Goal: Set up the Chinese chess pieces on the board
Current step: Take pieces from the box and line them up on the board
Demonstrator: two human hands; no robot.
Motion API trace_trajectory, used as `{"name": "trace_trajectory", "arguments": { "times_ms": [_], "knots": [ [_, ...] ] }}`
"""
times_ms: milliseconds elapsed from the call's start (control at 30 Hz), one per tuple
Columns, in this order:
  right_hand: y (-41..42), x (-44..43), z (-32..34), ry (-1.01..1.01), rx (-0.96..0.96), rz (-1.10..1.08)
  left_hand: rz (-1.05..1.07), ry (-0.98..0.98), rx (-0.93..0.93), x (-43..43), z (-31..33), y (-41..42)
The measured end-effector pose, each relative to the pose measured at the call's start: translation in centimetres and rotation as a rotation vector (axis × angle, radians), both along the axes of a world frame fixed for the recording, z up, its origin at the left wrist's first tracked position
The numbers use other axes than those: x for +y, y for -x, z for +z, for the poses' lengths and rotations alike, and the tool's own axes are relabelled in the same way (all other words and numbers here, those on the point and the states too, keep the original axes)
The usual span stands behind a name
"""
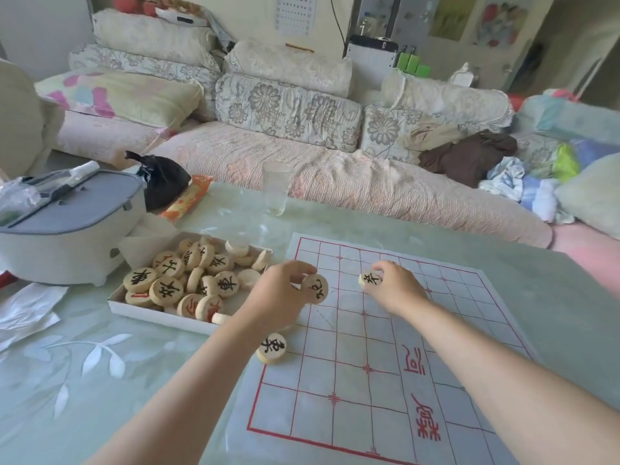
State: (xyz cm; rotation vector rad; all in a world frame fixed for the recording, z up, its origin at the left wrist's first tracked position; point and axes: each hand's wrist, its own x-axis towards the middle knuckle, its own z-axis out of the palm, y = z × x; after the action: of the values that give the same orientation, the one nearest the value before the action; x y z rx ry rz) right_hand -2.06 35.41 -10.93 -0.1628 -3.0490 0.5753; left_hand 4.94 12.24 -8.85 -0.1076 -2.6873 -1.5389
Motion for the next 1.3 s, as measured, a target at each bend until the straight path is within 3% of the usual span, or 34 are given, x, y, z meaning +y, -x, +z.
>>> {"name": "trace_trajectory", "arguments": {
  "times_ms": [433,700,900,967,1033,1100,1200,1300],
  "knots": [
    [1.9,0.2,-0.1,-0.002,0.084,0.051,0.083,-0.176,-0.123,2.5,-0.4,1.9],
    [-2.5,-2.5,2.3,0.457,0.114,0.451,0.158,-0.418,-0.226,3.7,0.2,1.8],
    [-3.9,-3.8,3.1,0.439,0.105,0.479,0.118,-0.422,-0.199,3.4,0.6,0.8],
    [-3.4,-3.9,2.7,0.391,0.104,0.452,0.111,-0.247,-0.121,3.0,0.4,1.0],
    [-2.1,-3.6,2.1,0.312,0.105,0.375,0.092,0.227,0.044,1.9,0.2,1.2],
    [-0.4,-3.0,1.7,0.236,0.110,0.249,0.047,0.538,0.148,0.6,0.2,1.4],
    [2.3,-2.0,1.5,0.163,0.100,0.106,-0.042,0.726,0.128,-0.9,0.2,1.7],
    [4.4,-1.8,1.4,0.097,0.094,0.068,-0.144,0.714,0.095,-1.7,-0.3,1.9]
  ]
}}
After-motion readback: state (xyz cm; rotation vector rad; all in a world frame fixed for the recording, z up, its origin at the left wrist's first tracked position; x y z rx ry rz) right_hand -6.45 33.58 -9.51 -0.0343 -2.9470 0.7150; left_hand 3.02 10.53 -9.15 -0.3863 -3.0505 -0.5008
